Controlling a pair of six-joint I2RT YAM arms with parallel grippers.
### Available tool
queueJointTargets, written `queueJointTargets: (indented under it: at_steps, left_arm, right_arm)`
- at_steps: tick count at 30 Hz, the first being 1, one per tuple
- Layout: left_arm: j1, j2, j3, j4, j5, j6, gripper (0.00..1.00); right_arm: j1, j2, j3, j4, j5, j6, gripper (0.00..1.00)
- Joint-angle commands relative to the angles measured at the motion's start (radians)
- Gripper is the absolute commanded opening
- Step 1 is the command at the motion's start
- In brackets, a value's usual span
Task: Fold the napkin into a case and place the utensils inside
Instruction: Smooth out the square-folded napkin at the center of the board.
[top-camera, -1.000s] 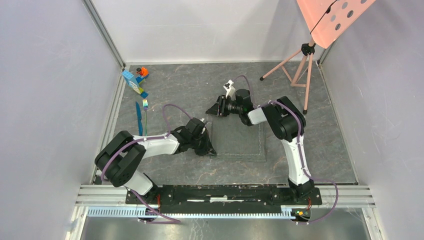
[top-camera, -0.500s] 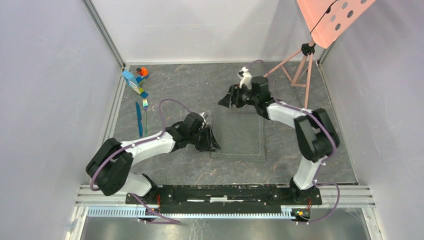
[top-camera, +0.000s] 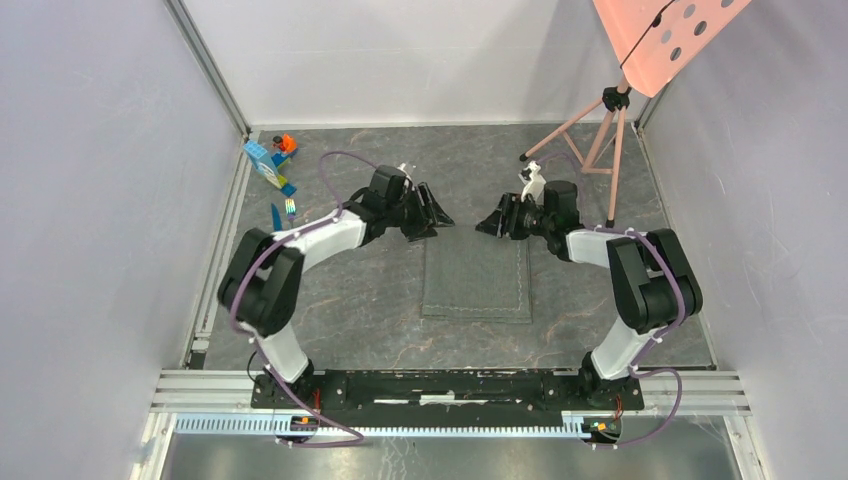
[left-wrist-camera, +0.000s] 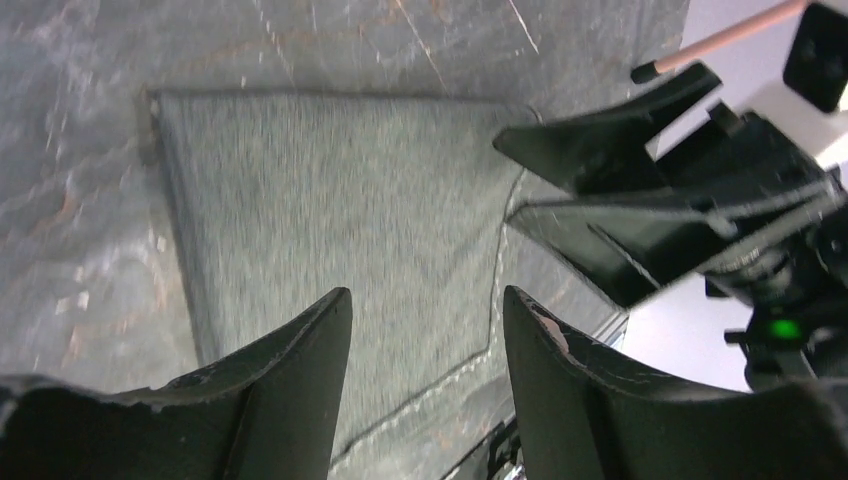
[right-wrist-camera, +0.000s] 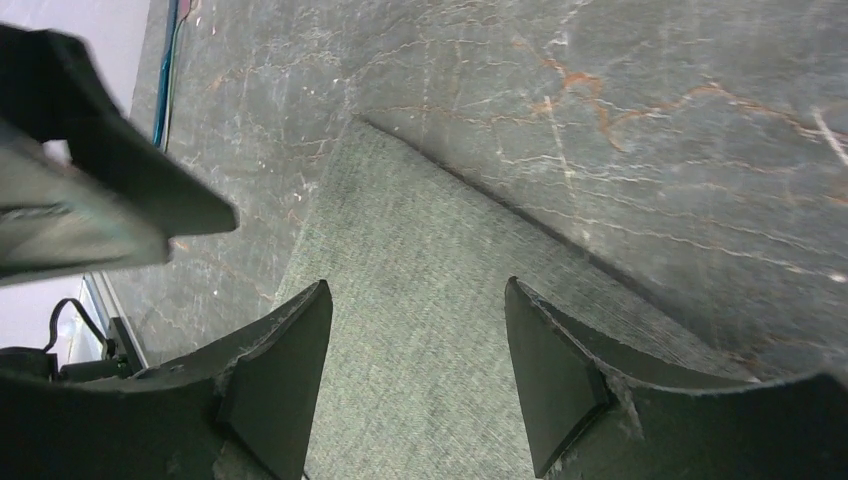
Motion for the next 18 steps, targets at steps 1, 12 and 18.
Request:
queueJointTargets:
  at_steps: [1, 12, 18]
  left_arm:
    - [0.008, 0.154, 0.115, 0.091, 0.056, 0.047, 0.64]
    - [0.103, 0.354, 0.114, 0.076, 0.033, 0.026, 0.65]
    - [0.103, 0.276, 0.076, 0.036, 0.017, 0.098, 0.64]
  right_arm:
    - [-0.054, 0.024, -0.049, 0.147, -0.056, 0.032, 0.7]
    - [-0.181, 0.103, -0.091, 0.161, -0.027, -0.001, 0.69]
    - [-0.196, -0.012, -0.063, -0.048, 0.094, -0.129, 0.7]
